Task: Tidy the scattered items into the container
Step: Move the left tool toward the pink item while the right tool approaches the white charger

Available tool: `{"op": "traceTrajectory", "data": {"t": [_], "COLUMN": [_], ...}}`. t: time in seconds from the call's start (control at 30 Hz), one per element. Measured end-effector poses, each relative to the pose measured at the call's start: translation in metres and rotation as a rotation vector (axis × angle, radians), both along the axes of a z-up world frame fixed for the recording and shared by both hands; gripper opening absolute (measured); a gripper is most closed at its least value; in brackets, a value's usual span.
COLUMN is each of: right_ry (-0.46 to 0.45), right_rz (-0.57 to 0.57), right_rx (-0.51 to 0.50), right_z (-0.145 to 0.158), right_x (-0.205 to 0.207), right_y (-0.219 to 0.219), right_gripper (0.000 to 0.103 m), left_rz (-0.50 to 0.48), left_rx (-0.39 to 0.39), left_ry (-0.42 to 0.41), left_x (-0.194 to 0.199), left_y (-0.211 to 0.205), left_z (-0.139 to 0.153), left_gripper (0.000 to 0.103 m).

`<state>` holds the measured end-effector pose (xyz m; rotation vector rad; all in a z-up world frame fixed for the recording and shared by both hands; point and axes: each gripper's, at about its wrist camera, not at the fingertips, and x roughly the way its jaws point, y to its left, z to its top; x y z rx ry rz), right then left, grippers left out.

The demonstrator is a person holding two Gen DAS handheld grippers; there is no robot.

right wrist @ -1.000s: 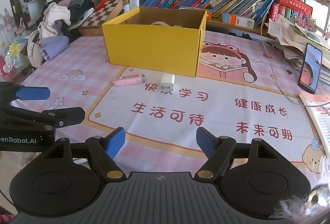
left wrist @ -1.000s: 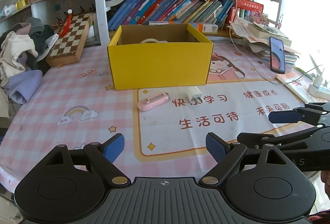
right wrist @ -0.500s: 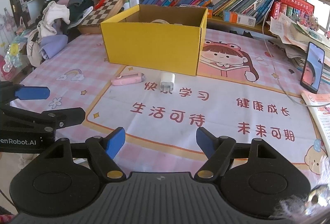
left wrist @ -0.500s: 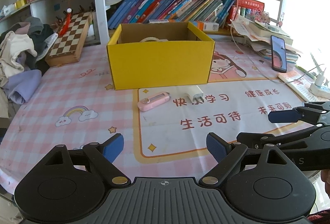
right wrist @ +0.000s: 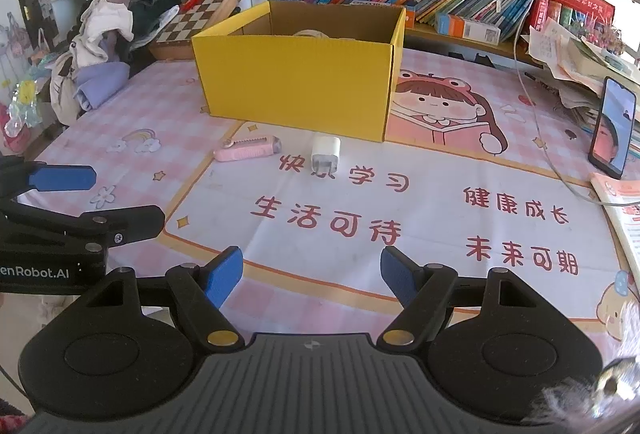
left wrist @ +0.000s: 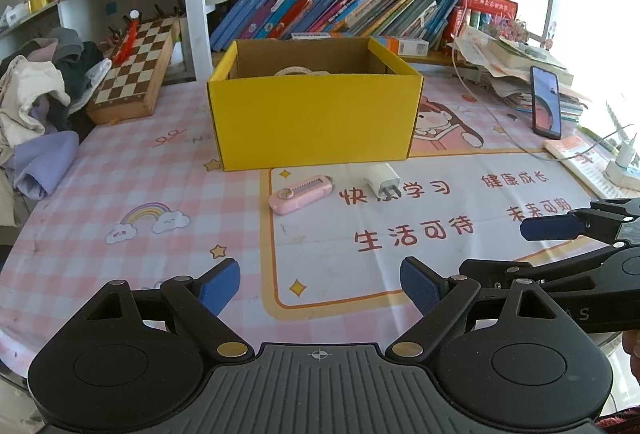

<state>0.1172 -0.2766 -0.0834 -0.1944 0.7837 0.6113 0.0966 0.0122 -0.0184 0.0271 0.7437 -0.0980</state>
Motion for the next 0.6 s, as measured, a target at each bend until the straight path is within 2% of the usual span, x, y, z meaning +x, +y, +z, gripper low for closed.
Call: {"op": "traceTrajectory", "data": {"t": [0.6], "right_ry": [0.017], "right_rz": [-0.026], "right_rx": [-0.007], "right_z": [-0.006], "right_x": [0.018], "right_y": [0.006], "right_gripper": [0.075], "left_rz": [-0.029], "left_rx": [0.0], "left_ry": [0.021], "left_x": [0.022], "left_y": [0.001], "left_z": [-0.007], "left_gripper": [0.09]}}
